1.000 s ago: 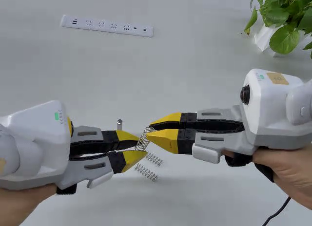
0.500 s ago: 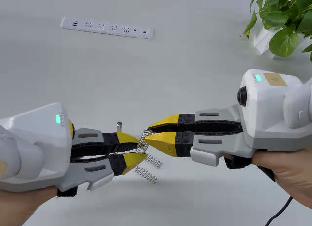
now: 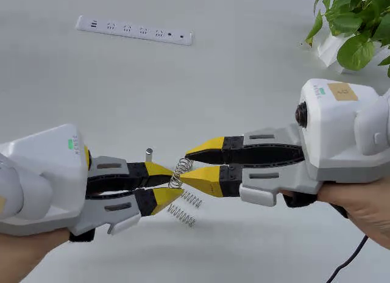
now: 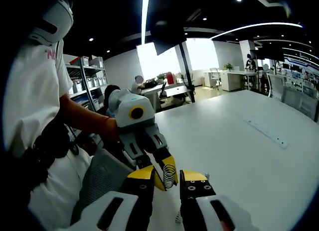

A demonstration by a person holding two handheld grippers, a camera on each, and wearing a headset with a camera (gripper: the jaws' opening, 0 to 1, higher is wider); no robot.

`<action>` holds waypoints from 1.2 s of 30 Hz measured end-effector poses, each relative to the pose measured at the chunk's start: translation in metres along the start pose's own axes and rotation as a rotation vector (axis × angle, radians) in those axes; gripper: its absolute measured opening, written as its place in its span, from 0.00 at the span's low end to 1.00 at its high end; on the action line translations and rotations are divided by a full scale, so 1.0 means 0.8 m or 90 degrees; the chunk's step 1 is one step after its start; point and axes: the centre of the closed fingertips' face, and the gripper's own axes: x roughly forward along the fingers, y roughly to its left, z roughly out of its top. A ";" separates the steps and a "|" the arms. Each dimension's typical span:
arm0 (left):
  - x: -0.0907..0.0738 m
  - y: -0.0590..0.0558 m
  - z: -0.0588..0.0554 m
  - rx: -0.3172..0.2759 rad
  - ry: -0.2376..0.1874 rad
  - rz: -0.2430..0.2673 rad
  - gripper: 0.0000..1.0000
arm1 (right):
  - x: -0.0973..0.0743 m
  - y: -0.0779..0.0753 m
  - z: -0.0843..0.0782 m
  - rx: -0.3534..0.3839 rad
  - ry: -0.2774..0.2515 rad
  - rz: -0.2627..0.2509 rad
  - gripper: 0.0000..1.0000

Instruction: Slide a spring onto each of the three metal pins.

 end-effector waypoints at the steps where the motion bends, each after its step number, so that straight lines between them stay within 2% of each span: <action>1: 0.000 0.000 0.000 0.001 0.000 0.000 0.07 | -0.001 0.001 -0.003 -0.015 0.022 0.009 0.20; 3: 0.001 -0.001 0.000 0.003 -0.001 -0.002 0.07 | -0.003 -0.001 -0.005 -0.053 0.065 0.021 0.23; 7: 0.001 0.000 0.001 0.003 -0.006 -0.003 0.07 | -0.002 -0.001 0.001 -0.120 0.128 0.054 0.27; 10: 0.002 0.001 0.002 0.005 -0.008 -0.003 0.07 | 0.002 -0.008 0.000 -0.172 0.184 0.084 0.25; 11: 0.003 0.000 0.002 0.008 -0.008 -0.004 0.07 | 0.004 -0.008 -0.002 -0.200 0.216 0.101 0.25; 14: 0.004 0.001 0.002 0.009 -0.008 -0.005 0.07 | 0.007 -0.009 -0.006 -0.258 0.279 0.132 0.24; 18: 0.004 0.003 0.002 0.009 -0.009 -0.005 0.07 | 0.013 -0.009 -0.013 -0.291 0.342 0.178 0.23; 21: 0.004 0.004 0.002 0.009 -0.011 -0.006 0.07 | 0.014 -0.009 -0.018 -0.321 0.383 0.196 0.21; 29: 0.004 0.007 0.001 0.004 -0.017 -0.005 0.07 | 0.021 -0.008 -0.025 -0.345 0.439 0.227 0.14; 36: 0.004 0.007 0.000 0.000 -0.019 -0.007 0.07 | 0.026 -0.009 -0.030 -0.357 0.465 0.242 0.13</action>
